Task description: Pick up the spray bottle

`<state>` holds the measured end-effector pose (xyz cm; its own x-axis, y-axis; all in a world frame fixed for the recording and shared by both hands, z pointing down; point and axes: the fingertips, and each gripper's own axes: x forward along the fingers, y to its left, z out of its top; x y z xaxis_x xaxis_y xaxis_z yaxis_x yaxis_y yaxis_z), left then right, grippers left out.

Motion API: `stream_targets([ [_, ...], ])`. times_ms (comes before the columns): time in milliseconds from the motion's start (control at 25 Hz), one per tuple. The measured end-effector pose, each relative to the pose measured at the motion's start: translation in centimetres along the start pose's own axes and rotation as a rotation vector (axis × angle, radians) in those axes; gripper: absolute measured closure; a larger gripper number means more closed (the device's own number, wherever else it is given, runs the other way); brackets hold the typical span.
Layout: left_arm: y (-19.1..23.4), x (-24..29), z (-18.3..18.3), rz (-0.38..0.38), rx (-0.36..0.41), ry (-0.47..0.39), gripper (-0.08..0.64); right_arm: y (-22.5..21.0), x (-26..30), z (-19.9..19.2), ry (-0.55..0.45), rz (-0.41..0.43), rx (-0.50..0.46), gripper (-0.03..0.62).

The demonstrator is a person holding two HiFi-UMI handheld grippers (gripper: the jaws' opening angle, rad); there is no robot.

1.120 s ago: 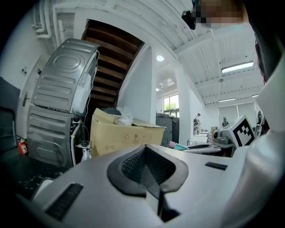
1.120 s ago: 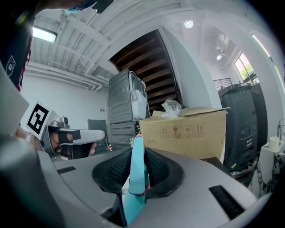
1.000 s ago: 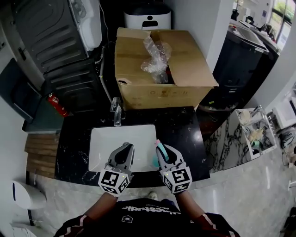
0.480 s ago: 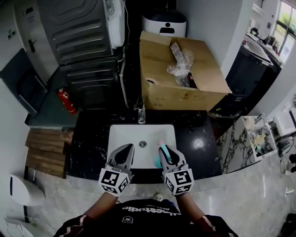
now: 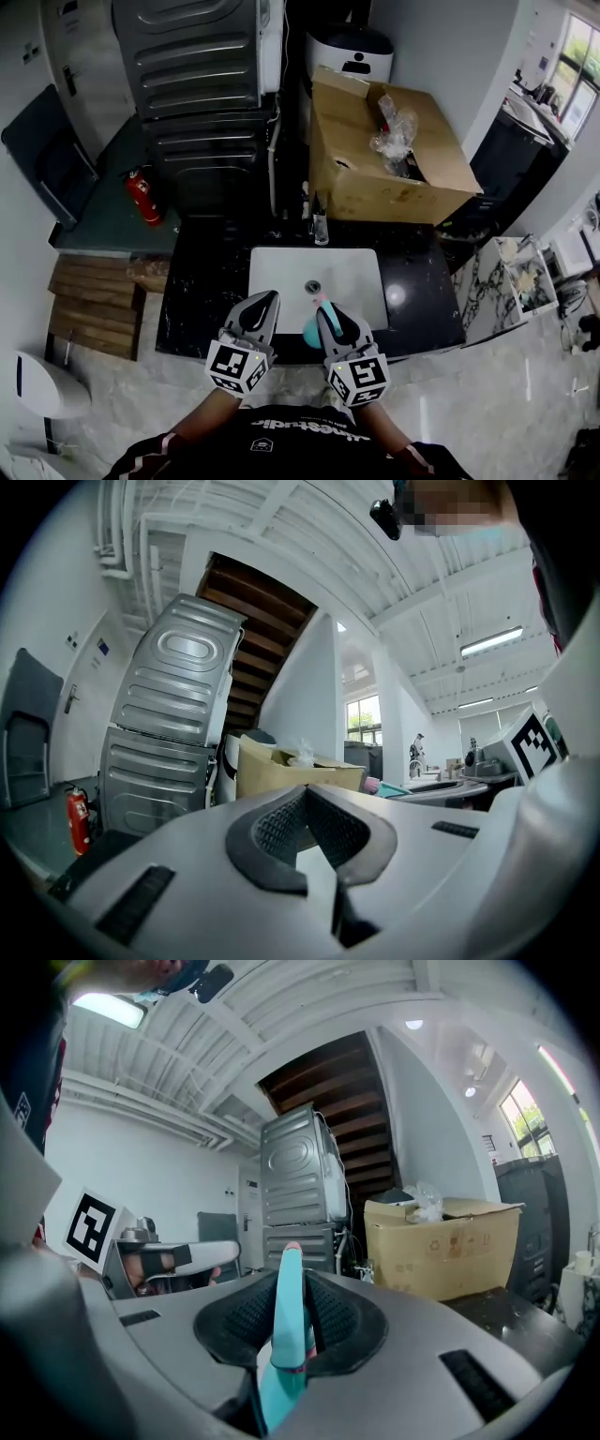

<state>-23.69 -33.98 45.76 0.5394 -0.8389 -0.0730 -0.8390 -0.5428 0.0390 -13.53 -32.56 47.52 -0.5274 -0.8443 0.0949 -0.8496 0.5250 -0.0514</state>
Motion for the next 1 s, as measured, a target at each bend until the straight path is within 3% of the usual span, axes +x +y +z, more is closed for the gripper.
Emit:
stream_targets([
  [280,0.5,-1.9,0.0,-0.006,-0.003,-0.003,0.545,2.0,-0.4,0.0,0.01,-0.024,-0.033,0.494],
  [1000,-2.0,-1.5,1.0,-0.018,-0.022,-0.022,0.545,1.3,-2.3,1.3,0.016,-0.016,-0.065,0.494],
])
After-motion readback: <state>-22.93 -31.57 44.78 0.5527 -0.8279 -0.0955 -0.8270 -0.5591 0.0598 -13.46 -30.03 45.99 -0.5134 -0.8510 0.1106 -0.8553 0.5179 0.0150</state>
